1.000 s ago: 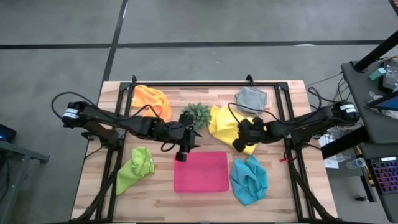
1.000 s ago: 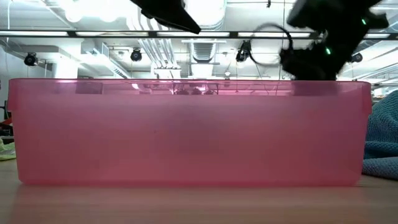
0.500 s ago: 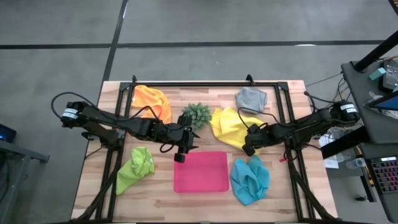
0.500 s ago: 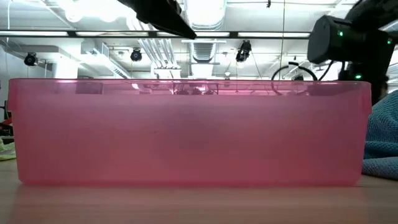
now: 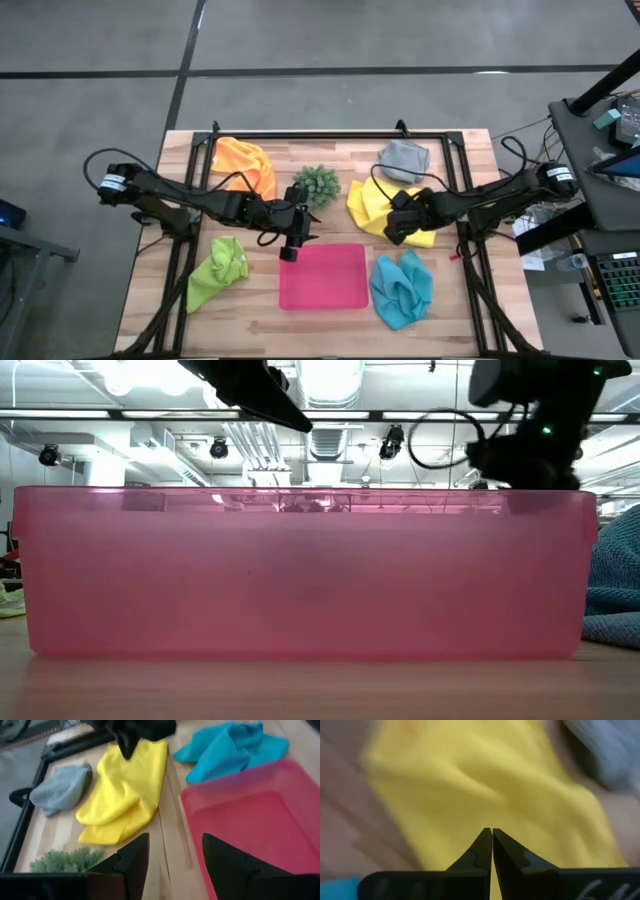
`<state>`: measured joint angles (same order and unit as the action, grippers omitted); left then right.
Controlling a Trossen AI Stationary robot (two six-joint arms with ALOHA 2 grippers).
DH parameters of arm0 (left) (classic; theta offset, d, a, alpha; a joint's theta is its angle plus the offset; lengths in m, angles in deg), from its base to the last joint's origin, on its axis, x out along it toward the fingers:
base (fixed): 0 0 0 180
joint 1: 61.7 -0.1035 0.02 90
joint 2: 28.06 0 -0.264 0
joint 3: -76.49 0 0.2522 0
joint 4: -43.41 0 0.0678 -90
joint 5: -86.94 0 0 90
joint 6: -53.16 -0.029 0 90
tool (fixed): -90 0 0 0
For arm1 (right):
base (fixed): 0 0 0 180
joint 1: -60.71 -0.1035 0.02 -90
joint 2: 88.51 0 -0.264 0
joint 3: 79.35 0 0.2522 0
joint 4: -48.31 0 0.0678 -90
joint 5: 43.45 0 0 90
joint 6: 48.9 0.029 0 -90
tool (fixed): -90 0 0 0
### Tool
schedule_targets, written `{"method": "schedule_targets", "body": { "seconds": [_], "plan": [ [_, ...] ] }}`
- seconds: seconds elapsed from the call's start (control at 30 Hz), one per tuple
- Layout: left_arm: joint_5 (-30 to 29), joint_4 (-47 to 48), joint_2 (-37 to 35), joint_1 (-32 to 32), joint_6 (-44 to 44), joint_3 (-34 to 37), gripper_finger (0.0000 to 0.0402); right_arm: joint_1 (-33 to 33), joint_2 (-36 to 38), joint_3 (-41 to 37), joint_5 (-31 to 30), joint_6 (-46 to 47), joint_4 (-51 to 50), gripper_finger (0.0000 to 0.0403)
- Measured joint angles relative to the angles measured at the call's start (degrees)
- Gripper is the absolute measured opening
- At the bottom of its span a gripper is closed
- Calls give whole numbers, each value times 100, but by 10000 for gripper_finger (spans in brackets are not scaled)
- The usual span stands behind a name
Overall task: Fold microfiber towels
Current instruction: Fold the yellow microfiber cloth
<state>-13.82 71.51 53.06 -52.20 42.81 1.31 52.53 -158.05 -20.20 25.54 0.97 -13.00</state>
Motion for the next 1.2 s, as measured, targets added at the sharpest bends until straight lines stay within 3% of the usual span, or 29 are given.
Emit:
{"method": "schedule_targets", "body": {
  "seconds": [0.13, 0.43, 0.83, 1.2],
  "plan": [
    [2, -692, 77, 2, 2, 80, 169, -167, 0, -86, -225, -438, 1039, 9],
    [1, -995, 60, -2, -385, 200, 169, -624, 0, -436, -1573, -311, 3010, 9],
    [-37, -822, 2, -11, -950, 419, 169, -609, -2, -498, -1366, 545, 3210, 9],
    [-174, -812, -515, -11, -953, 834, 169, -604, -4, -500, -1559, 293, 3749, 9]
  ]
}}
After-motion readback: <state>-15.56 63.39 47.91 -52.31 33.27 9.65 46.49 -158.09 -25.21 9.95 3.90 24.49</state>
